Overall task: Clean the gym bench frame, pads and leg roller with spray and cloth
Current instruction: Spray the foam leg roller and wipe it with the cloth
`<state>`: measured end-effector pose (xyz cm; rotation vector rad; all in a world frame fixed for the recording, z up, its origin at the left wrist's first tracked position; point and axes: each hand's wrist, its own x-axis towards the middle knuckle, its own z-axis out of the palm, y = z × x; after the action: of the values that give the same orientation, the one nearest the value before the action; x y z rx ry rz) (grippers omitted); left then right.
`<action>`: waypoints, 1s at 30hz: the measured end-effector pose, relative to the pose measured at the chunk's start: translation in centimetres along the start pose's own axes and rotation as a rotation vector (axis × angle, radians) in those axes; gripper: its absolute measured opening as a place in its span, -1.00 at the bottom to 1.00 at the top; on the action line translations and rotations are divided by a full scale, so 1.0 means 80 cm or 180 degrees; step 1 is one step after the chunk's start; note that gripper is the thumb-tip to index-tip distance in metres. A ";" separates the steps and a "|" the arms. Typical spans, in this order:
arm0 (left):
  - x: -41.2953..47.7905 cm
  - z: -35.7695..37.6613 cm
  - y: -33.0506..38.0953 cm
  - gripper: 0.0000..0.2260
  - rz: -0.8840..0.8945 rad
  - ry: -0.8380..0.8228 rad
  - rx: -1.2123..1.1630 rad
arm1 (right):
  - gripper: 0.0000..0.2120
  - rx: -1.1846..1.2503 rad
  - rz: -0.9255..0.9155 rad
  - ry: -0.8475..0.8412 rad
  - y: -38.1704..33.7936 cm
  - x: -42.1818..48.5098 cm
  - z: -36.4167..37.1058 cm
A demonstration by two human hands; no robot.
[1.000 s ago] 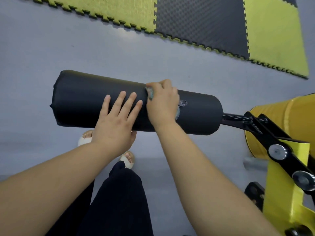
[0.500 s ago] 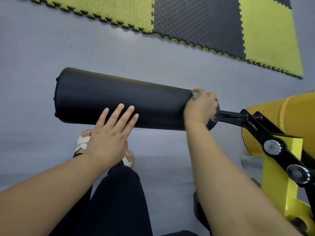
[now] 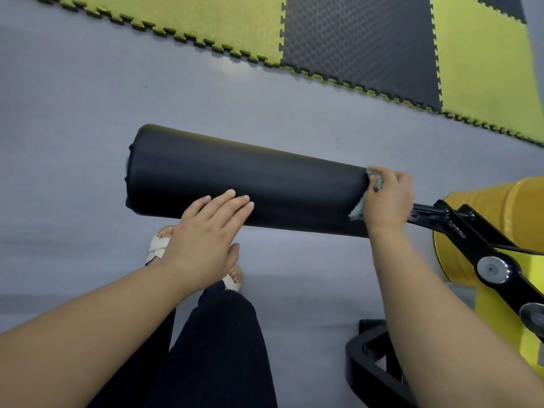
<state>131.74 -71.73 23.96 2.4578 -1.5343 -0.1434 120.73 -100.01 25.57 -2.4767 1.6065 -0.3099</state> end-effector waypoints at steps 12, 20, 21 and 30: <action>0.008 -0.033 -0.088 -0.57 -0.2707 0.0693 -0.1739 | -0.73 0.0392 -0.1742 -0.0738 -0.287 -0.164 0.063; 0.000 -0.041 -0.099 -0.60 -0.2786 0.0697 -0.1955 | -0.64 0.0559 -0.2888 -0.0363 -0.177 -0.118 0.051; 0.001 -0.040 -0.096 -0.58 -0.2805 0.0697 -0.1881 | -0.63 0.0492 -0.2607 -0.0249 -0.152 -0.105 0.043; -0.004 -0.040 -0.086 -0.55 -0.2976 0.0784 -0.1815 | -0.74 0.0217 -0.0847 -0.0511 -0.230 -0.120 0.052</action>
<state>138.26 -68.10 25.27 2.3571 -0.1139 -0.3554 134.19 -83.64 25.54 -2.5889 1.1879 -0.1903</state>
